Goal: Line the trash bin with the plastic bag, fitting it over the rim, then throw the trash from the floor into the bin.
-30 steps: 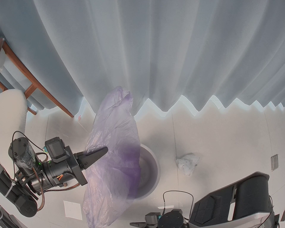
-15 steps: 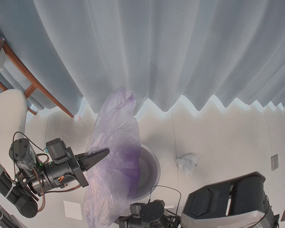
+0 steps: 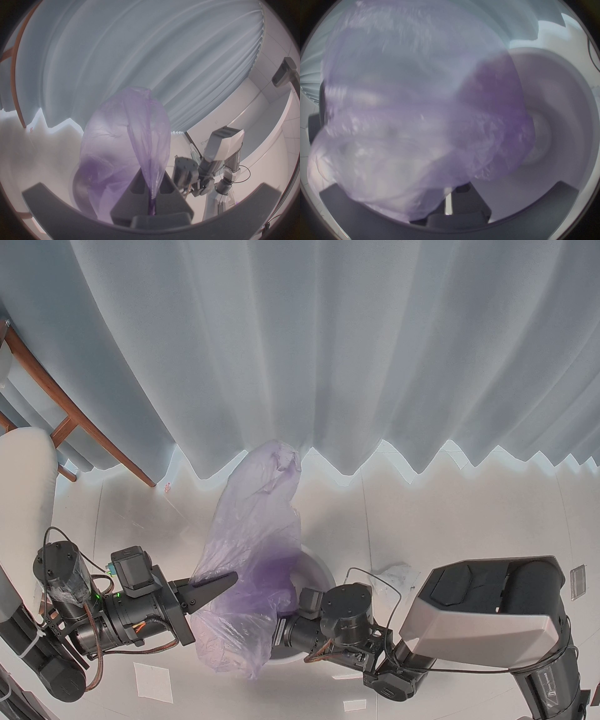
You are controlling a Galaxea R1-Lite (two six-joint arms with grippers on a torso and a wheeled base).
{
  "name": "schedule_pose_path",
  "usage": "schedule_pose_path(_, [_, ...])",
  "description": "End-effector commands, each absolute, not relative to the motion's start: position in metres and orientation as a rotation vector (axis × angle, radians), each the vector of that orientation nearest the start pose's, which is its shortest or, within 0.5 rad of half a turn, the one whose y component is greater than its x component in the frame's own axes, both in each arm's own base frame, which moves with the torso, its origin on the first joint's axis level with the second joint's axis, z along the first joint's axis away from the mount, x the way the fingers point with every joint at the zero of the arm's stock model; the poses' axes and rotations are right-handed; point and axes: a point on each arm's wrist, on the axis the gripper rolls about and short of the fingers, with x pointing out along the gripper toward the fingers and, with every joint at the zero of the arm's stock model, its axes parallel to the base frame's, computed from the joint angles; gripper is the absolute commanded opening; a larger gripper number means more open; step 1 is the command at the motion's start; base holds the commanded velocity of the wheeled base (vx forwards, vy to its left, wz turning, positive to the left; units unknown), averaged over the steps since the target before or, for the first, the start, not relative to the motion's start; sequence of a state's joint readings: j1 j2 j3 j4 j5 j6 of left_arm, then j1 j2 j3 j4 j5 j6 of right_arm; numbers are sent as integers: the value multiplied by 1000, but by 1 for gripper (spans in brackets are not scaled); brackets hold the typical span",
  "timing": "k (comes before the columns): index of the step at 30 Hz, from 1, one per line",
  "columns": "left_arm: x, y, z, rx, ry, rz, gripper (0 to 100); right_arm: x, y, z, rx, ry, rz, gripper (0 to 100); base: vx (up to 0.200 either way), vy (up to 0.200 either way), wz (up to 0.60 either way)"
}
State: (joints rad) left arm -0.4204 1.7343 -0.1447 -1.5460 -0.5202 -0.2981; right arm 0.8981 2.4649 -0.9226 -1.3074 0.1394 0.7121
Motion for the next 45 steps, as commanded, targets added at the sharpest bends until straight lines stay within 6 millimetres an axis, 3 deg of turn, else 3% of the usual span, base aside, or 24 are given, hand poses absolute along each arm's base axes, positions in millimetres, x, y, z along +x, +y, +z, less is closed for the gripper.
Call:
schedule_pose_path(1, [199,-104,103,-279,249,-927,0,276,327,1,574,526,852,0,0,0,0])
schedule_pose_path(8, [200,-105,99,-280,268,-927,0,291,331,5,540,564,723,0,0,0,0])
schedule_pose_path(12, [200,-105,97,-280,274,-924,0,276,324,3,513,620,705,0,0,0,0])
schedule_pose_path(14, [200,-105,97,-282,276,-921,0,247,310,6,474,696,726,0,0,0,0])
schedule_pose_path(19, [200,-105,95,-285,290,-917,0,200,274,30,440,827,825,0,0,0,0])
schedule_pose_path(25, [196,-103,94,-288,301,-919,0,175,236,39,396,880,803,0,0,0,0])
schedule_pose_path(32, [193,-106,88,-285,337,-935,0,174,203,40,360,871,736,0,0,0,0])
schedule_pose_path(36, [191,-107,84,-282,357,-937,0,188,183,37,280,807,681,0,0,0,0])
schedule_pose_path(45, [181,-111,82,-274,384,-971,0,210,178,27,198,669,693,0,0,0,0])
